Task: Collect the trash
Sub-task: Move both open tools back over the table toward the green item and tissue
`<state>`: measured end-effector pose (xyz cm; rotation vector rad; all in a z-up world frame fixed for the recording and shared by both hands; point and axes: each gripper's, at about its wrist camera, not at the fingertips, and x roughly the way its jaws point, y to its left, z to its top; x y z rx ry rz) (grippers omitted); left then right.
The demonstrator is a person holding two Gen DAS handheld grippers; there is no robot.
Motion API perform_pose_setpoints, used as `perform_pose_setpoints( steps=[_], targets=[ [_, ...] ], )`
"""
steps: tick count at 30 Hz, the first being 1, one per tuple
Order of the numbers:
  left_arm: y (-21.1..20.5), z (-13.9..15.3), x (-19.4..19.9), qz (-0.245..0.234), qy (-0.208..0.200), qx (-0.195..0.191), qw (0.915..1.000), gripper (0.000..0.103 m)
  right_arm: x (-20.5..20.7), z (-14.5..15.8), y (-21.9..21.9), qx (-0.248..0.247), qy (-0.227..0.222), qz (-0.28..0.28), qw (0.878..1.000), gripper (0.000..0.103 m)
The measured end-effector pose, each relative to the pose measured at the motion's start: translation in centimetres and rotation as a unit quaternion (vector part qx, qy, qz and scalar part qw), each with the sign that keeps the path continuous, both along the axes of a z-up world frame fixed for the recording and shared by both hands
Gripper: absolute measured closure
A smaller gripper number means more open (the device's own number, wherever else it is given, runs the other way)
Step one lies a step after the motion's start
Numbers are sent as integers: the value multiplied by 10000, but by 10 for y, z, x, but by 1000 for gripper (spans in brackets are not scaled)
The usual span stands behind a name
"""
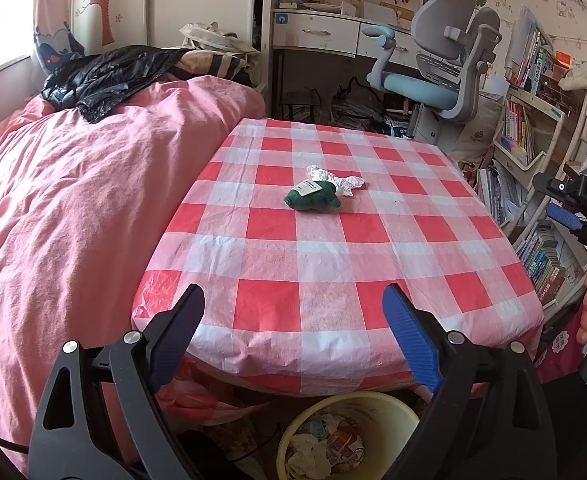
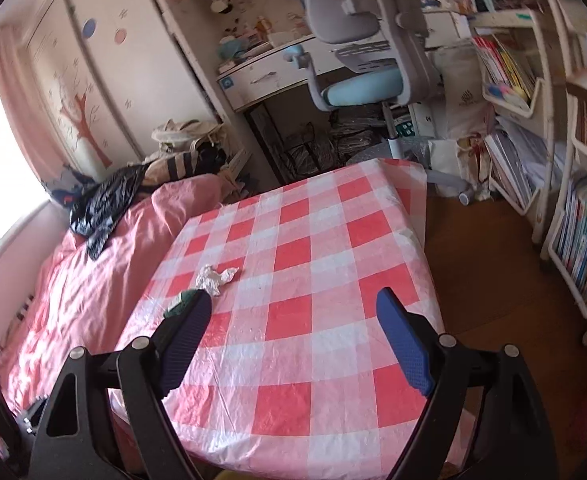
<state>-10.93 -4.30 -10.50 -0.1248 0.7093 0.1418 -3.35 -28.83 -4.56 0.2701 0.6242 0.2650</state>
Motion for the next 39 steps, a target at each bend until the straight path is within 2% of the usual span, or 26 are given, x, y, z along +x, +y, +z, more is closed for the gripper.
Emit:
perform_pose_setpoints(
  steps=[7,13,39],
  targets=[
    [0,-1,2,20,13,-10,10000,16,-4,-1,20,-576,-121,290,9978,20],
    [0,-2,2,24,1,-4,10000,16,-5,-1,29,-830,-173,419,9955,19],
    [1,-4,5,51,30,-83,9999,16,-8,-4,52,-1303,-246,682,9888,16]
  ],
)
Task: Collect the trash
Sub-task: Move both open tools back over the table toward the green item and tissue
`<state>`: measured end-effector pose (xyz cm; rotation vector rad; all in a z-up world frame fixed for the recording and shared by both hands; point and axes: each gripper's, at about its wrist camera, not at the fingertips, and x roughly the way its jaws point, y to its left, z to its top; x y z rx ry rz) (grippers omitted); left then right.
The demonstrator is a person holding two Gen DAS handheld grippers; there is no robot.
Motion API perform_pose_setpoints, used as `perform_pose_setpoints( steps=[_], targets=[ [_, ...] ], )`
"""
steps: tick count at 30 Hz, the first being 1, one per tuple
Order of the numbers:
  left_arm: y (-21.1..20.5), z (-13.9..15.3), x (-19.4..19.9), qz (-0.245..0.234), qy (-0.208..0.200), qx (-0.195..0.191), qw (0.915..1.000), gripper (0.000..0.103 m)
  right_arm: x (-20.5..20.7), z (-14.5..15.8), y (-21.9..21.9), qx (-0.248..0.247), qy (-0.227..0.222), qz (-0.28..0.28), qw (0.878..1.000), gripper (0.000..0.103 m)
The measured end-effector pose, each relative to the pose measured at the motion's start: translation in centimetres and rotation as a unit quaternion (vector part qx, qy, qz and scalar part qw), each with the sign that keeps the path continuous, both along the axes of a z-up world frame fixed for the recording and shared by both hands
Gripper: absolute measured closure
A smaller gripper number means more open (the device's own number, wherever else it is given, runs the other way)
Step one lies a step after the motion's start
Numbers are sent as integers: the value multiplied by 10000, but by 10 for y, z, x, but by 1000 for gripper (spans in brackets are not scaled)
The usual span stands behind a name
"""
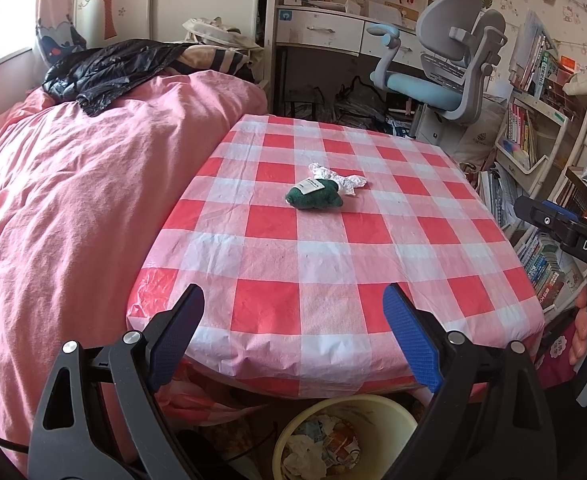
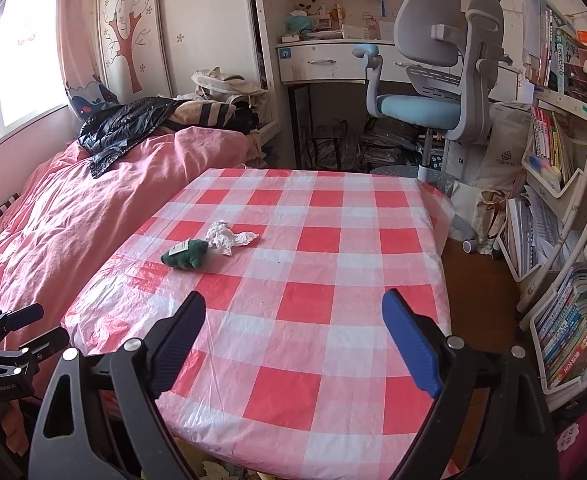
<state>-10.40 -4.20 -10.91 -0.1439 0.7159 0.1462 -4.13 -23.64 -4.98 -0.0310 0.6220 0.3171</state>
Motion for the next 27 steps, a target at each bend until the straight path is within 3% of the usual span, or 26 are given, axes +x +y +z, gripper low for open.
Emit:
perform_pose_setpoints(
  steps=[27],
  targets=[
    [-5,-3,2,-86,59,2,9999,16,-1,-2,8,-151,-10,90,9998,16]
  ],
)
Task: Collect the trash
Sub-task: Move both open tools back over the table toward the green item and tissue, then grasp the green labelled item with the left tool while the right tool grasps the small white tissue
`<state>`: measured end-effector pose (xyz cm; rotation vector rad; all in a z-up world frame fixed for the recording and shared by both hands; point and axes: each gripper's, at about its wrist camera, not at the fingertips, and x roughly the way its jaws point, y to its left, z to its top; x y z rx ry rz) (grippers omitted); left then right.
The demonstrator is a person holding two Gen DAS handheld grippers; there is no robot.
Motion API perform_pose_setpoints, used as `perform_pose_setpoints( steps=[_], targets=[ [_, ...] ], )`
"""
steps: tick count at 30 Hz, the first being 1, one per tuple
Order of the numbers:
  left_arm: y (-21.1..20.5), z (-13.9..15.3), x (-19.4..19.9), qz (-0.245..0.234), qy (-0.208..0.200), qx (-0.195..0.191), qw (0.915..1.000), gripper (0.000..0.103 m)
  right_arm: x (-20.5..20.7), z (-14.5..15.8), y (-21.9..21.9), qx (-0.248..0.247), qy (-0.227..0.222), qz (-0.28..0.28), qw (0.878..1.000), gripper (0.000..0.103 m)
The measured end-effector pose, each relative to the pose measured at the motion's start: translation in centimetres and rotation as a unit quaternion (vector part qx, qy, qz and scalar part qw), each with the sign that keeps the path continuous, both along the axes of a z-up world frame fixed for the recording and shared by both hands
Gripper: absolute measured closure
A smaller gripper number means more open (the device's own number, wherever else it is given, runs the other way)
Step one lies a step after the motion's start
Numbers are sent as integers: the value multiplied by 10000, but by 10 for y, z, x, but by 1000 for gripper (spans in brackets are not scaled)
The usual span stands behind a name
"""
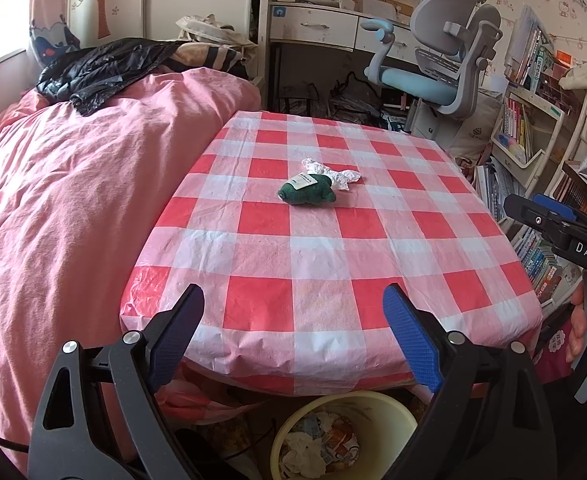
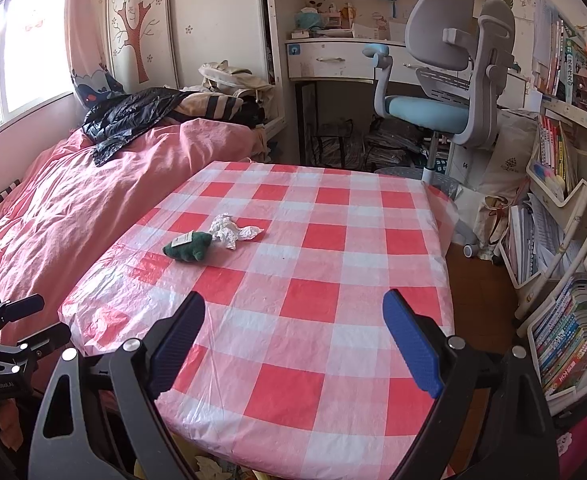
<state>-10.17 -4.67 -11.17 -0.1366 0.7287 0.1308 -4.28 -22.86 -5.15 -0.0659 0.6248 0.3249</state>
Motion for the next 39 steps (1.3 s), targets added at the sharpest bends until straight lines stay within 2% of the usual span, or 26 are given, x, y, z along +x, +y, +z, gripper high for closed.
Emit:
perform_pose_setpoints(
  steps=[16,19,24,27,31,35,39],
  targets=[
    [2,-1,2,-23,20,-44,10000,16,0,-1,3,10,-16,37,10000,16],
    [15,2,13,-5,142,-139,9998,16,5,-2,5,75,14,124,9999,16],
    [43,9,39,151,322,5,9994,16,29,-5,12,178,19,261,9995,16],
    [52,6,65,109,535,227,9983,16,55,-13,27,30,135,453,9989,16],
    [55,4,95,-91,561,367,9977,16,86,-20,49,41,252,720,9971,16],
    [44,0,127,-558,555,652,9948,16,119,-31,73,162,476,961,9941,27],
    [34,-13,153,-905,804,931,9883,16,148,-44,99,101,694,1170,9906,40]
  ],
)
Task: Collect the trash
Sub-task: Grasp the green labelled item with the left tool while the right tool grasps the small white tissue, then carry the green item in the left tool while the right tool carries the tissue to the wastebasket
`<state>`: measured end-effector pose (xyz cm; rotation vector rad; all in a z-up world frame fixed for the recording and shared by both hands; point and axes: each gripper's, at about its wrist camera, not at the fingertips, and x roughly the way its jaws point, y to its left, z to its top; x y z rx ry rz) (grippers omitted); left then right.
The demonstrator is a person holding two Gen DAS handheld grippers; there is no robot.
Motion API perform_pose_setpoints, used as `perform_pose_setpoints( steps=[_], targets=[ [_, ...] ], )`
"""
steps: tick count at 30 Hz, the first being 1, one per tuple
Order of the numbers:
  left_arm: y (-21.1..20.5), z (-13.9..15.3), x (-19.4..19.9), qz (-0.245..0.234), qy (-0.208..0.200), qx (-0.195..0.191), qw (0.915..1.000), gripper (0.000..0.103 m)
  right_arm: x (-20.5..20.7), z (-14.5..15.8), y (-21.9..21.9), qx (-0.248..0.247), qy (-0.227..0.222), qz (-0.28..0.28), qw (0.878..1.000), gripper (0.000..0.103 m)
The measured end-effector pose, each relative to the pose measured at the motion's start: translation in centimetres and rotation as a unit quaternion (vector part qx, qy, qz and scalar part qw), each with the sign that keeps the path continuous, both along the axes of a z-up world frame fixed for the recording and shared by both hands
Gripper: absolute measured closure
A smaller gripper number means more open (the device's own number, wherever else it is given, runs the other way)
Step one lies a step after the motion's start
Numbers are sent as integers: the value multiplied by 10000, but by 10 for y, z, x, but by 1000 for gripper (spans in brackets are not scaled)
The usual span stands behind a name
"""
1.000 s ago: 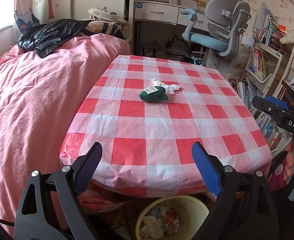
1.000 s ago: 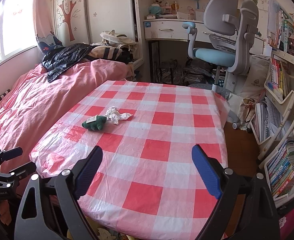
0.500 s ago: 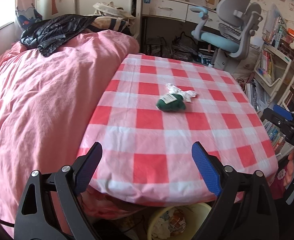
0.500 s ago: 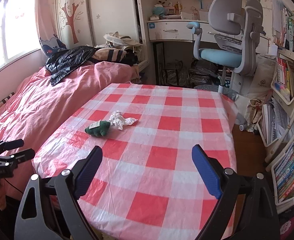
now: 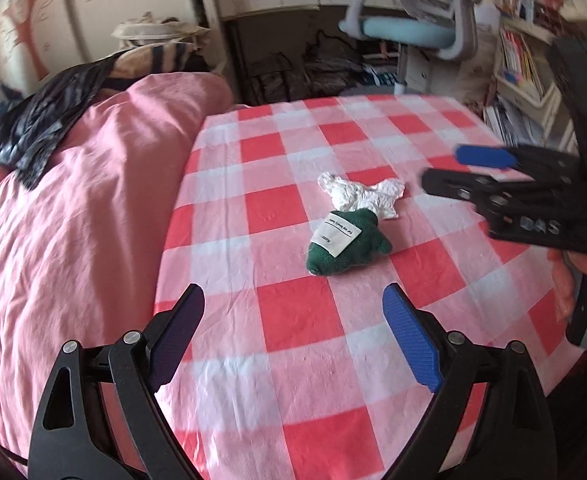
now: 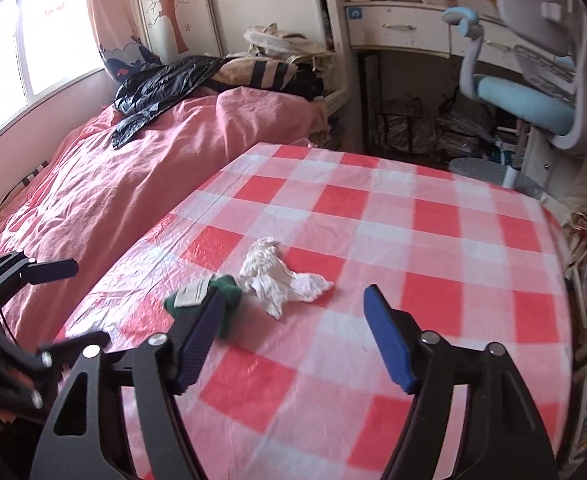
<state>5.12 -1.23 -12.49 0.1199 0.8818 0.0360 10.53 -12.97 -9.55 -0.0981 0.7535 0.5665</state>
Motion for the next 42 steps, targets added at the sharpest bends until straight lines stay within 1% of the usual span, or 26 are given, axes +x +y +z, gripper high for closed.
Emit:
perform_pose_setpoints(
  steps=[1,3,5,7,8,9,10,11,12,14,15,16,17,18,19,20,22,24,26,30,33,36,39,42],
  targets=[
    [0,-2,5,-37,31,0,10000,16,6,-3,7,-41,47,35,10000,42],
    [-1,-5,14,-138,68,-48,9999,16,21,-13,23,-170,227,150,9995,48],
    [-3,-10,25,-234,94,-20,9997,16,31,-24,35,-379,366,248,9983,51],
    [-5,-16,36,-308,139,-39,9994,16,39,-32,41,-551,501,314,9967,59],
    [-6,-18,41,-328,142,-62,9993,16,42,-37,41,-617,590,342,9958,71],
    [-8,-20,47,-343,132,-88,9993,16,42,-38,37,-644,568,362,9956,79],
    [-9,-21,52,-368,125,-113,9992,16,42,-38,34,-683,581,360,9953,84],
    [-12,-23,58,-399,129,-137,9990,16,43,-36,29,-731,595,342,9950,92],
    [-14,-26,63,-416,148,-137,9989,16,43,-33,23,-774,572,305,9949,93],
    [-20,-32,73,-451,227,-105,9987,18,46,-33,13,-778,607,231,9948,94],
    [-22,-36,77,-463,279,-114,9985,21,48,-34,8,-765,641,197,9948,94],
    [-23,-40,80,-488,367,-163,9980,35,48,-34,0,-728,668,154,9950,94],
    [-24,-45,84,-525,546,-302,9967,54,50,-34,-3,-700,689,120,9951,94],
    [-23,-47,86,-536,606,-454,9957,57,50,-32,-7,-669,694,83,9953,94],
    [-23,-46,85,-483,576,-524,9958,62,48,-29,-12,-600,691,46,9958,94],
    [-25,-45,84,-515,601,-547,9954,70,47,-27,-14,-515,697,25,9962,94],
    [-27,-42,78,-556,568,-552,9953,77,38,-17,-20,-294,681,-13,9972,94],
    [-25,-35,68,-477,477,-571,9961,77,26,-6,-22,-176,574,18,9982,94],
    [-20,-25,54,-349,366,-677,9964,77,11,7,-25,-98,406,35,9991,94],
    [-4,5,19,-19,-57,-1083,9941,77,-28,40,-46,301,42,-92,9995,94],
    [12,22,-11,298,-312,-1581,9865,77,-56,56,-66,692,-142,-216,9973,94],
    [29,32,-44,650,-500,-2106,9741,77,-85,61,-87,1096,-238,-285,9933,94],
    [35,35,-75,845,-645,-2241,9688,77,-110,59,-99,1366,-297,-338,9896,94],
    [35,31,-92,920,-585,-2262,9680,77,-124,59,-106,1526,-283,-443,9869,94]
  ],
)
